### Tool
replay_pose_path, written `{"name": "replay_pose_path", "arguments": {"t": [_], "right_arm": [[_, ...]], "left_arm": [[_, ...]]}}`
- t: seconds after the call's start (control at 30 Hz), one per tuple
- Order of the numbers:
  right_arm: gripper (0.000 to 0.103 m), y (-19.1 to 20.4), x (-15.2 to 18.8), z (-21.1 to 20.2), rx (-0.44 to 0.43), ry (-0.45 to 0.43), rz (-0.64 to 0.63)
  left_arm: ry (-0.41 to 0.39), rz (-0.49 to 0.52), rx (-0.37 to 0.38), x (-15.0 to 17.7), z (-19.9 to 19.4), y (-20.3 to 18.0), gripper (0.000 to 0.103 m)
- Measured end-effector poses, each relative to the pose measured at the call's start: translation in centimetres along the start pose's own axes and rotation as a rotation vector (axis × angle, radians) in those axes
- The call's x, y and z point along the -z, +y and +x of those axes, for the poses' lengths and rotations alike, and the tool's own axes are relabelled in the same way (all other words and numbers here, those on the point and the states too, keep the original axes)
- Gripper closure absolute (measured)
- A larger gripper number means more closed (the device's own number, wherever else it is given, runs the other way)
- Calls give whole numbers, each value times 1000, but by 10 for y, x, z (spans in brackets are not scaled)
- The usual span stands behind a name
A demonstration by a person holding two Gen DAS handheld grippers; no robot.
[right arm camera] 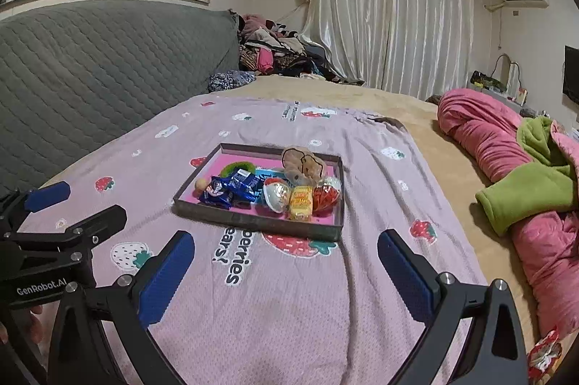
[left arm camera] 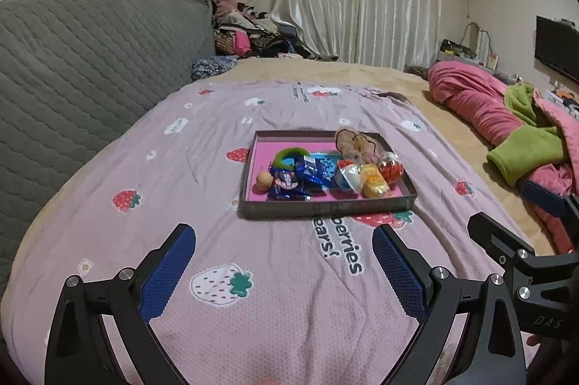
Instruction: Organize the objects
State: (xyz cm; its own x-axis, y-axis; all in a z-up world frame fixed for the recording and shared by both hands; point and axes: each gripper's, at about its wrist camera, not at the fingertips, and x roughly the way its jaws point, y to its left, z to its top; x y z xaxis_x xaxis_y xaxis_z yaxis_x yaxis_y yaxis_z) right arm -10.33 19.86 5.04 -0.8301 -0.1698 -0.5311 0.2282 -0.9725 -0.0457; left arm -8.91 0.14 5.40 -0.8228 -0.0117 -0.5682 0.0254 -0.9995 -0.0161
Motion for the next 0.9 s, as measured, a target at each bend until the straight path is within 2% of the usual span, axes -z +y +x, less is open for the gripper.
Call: {"name": "replay_pose_path", "arguments": {"t": [0.17,0.63,0.9], "right_arm": [[1,3,12,8,31,8,-18],[1,1,45,26,38,25,3],[1,-3,63,39,53,62,17]], "left_arm": [[3,2,-3,9,9,1,5],[2,11,-18,39,35,0,5],[14,-1,-5,51,45,2,5]]}}
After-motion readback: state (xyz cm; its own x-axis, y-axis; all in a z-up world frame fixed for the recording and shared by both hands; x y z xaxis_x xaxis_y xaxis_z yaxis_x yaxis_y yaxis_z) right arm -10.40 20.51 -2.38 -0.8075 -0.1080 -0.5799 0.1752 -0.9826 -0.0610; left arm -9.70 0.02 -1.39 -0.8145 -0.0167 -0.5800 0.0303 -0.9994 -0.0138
